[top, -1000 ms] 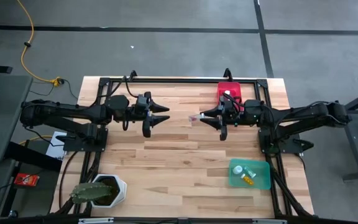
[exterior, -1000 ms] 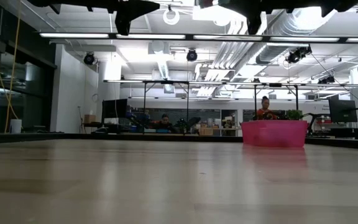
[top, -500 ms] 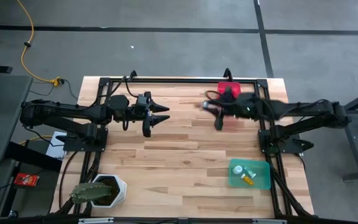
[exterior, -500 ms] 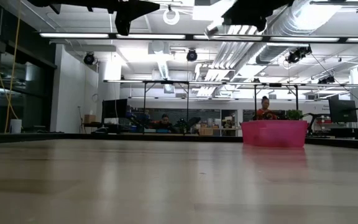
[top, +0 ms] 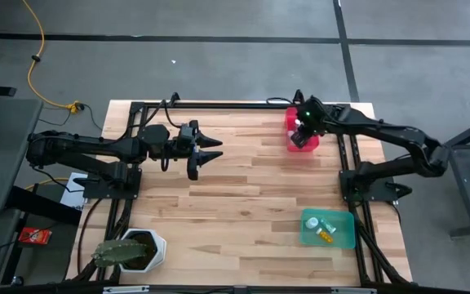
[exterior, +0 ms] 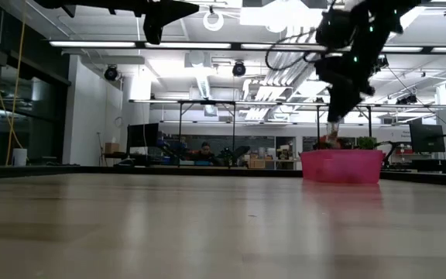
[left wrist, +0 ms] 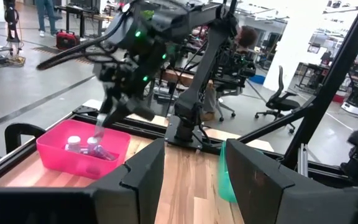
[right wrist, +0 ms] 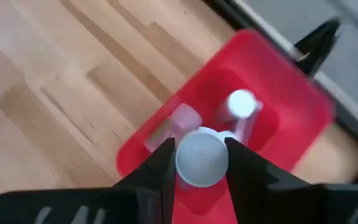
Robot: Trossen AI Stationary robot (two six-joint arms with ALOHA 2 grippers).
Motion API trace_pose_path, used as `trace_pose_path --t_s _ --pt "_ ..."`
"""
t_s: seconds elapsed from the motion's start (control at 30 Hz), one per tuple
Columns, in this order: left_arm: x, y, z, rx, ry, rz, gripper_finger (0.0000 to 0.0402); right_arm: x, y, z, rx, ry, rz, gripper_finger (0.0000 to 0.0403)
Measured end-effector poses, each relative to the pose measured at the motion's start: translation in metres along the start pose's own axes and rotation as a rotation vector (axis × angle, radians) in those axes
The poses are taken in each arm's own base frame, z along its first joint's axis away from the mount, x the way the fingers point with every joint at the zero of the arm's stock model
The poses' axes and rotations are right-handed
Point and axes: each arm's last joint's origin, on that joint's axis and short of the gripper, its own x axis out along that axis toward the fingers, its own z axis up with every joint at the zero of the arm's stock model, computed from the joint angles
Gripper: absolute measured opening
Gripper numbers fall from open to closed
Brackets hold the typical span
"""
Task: Pick and place medicine bottles into bin by pill shape (circle, oval)
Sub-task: Put the blue capsule bottle into the red bin, then return to Home Position
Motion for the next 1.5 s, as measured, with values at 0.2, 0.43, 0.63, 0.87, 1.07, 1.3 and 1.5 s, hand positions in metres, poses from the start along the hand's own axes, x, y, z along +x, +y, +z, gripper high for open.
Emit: trace_pose_path --t_s 0.2,0.43,0.63,0.87,1.07,1.3,1.5 --pt "0.000 0.000 0.000 0.000 0.000 -0.001 0.0158 0.025 -0.012 -0.022 0.159 0.077 0.021 0.0093" --pt "0.000 0.000 0.000 0.000 0.000 -0.002 0.0158 0.043 -0.015 -0.039 0.260 0.074 0.023 0.0093" --pt "0.000 0.000 0.000 -0.002 0.000 -0.002 0.0158 0.050 -0.018 -0.042 0.310 0.034 0.014 0.0115" --pt "0.000 0.000 0.000 -0.001 0.000 -0.003 0.0158 0.050 -0.018 -0.042 0.310 0.031 0.000 0.0186" --pt "0.000 0.000 0.000 -0.002 0.000 -0.003 0.0158 0.037 -0.019 -0.025 0.263 -0.046 0.024 0.0228" --pt "-0.007 0.007 0.009 0.000 -0.041 0.027 0.0158 -0.031 -0.015 0.008 0.200 -0.466 0.314 0.0231" --pt "-0.021 0.022 0.024 0.005 -0.105 0.044 0.0158 -0.082 -0.001 -0.002 0.124 -0.739 0.591 0.0232"
